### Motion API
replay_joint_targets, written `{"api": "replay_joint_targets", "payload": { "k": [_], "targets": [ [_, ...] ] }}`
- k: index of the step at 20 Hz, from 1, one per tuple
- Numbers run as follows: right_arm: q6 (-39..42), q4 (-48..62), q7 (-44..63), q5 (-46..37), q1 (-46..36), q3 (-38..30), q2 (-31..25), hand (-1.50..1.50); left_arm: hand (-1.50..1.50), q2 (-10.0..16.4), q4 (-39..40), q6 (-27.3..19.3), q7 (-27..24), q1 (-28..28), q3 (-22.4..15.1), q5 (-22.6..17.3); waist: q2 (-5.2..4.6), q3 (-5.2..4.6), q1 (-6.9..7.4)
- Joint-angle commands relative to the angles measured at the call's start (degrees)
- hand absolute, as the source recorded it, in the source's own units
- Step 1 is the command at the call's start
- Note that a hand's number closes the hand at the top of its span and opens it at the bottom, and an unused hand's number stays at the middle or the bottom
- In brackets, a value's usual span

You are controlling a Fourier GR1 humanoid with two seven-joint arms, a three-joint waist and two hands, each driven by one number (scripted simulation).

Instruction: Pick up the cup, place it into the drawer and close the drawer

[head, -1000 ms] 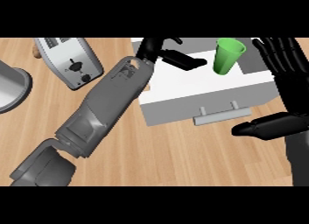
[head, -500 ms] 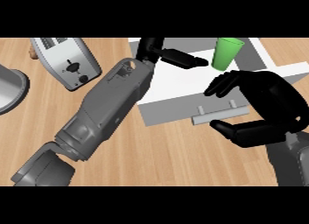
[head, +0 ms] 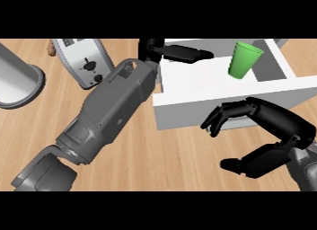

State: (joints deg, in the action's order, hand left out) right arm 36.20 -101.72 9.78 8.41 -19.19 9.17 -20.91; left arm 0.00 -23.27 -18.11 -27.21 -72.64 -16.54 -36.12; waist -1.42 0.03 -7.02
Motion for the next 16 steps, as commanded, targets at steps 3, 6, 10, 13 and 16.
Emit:
{"api": "replay_joint_targets", "payload": {
  "k": [3, 6, 10, 13, 16],
  "targets": [
    [-4.16, 1.89, -4.99, -19.37, 3.41, 4.48, -2.28, -1.5, -1.5, 0.0, 1.16, 1.04, -0.83, -0.91, 2.23, -2.23, 0.43, 0.06, 4.6],
    [-10.23, 5.71, -7.83, -26.7, 5.88, 7.71, 0.45, -1.5, -1.5, 0.0, -1.29, 1.64, -5.24, 5.45, 0.84, -4.1, 0.77, 0.04, 5.29],
    [-12.54, 17.75, -9.43, -32.17, 2.08, 10.99, 2.67, -1.5, -1.5, 3.93, -1.58, 7.92, -4.02, 6.86, 2.02, -3.09, 0.87, 0.0, 7.8],
    [-15.89, 29.29, -13.11, -38.47, -1.55, 14.55, 4.97, -1.5, -1.5, 0.29, -4.75, 3.75, -5.2, 7.96, 2.04, -3.19, 0.95, 0.05, 9.76],
    [-15.74, 41.04, -17.67, -38.12, -8.05, 10.51, 4.09, 1.5, -1.5, 6.04, -6.31, 8.6, -4.68, 11.86, 2.54, -3.24, 0.87, 0.06, 10.57]
  ]
}}
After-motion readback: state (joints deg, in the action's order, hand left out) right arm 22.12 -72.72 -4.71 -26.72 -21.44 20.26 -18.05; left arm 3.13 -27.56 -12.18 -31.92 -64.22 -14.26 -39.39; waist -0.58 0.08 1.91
